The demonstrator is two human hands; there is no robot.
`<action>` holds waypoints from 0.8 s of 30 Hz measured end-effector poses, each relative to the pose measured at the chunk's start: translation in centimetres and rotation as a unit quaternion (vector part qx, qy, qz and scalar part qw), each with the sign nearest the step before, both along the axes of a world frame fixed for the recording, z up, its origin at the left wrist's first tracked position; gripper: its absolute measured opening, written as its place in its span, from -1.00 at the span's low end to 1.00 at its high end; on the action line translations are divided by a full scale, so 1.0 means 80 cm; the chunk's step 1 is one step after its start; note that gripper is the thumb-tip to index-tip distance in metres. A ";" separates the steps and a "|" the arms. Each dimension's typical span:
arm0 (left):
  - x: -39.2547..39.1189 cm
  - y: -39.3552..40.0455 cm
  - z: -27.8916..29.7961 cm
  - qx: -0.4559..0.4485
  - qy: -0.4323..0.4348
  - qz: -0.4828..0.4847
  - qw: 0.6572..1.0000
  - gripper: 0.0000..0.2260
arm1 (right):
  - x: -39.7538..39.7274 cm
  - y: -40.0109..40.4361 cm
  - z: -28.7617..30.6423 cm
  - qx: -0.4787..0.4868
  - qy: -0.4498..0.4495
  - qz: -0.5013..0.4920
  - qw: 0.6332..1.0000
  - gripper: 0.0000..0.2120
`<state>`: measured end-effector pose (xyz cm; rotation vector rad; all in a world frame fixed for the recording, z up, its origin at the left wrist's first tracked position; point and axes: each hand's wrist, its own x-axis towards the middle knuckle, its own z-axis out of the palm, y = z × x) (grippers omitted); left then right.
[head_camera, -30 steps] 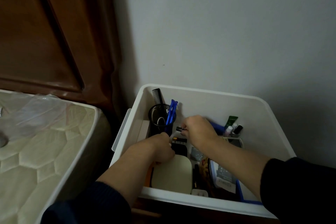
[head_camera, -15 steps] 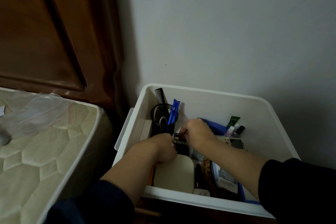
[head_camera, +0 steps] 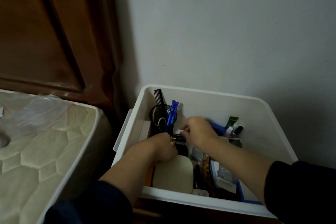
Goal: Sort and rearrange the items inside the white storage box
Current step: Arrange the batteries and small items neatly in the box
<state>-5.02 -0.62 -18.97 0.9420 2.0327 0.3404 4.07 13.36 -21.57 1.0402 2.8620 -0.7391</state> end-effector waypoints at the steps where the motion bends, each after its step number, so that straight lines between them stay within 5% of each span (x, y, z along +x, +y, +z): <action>1: 0.001 0.001 0.002 0.003 -0.010 0.000 1.000 -0.85 | 0.003 0.003 0.009 -0.018 0.020 -0.008 1.000 -0.82; 6: 0.005 0.005 0.011 0.016 -0.117 -0.014 0.993 -0.85 | 0.048 0.017 0.051 -0.169 0.098 -0.047 0.980 -0.78; 8: 0.006 0.002 0.013 0.041 -0.152 -0.007 0.987 -0.95 | 0.071 0.013 0.052 -0.148 0.104 0.023 0.983 -0.68; 11: 0.007 -0.003 0.016 0.076 -0.170 -0.007 0.982 -0.84 | 0.087 0.000 0.044 -0.133 0.094 0.119 0.979 -0.63; 21: 0.009 -0.004 0.024 0.062 -0.222 0.047 0.972 -0.70 | 0.079 0.003 0.041 -0.002 0.043 0.151 0.988 -0.86; 24: 0.007 -0.002 0.025 0.003 -0.177 0.042 0.983 -0.85 | 0.066 0.013 0.047 0.066 -0.001 0.086 0.994 -0.89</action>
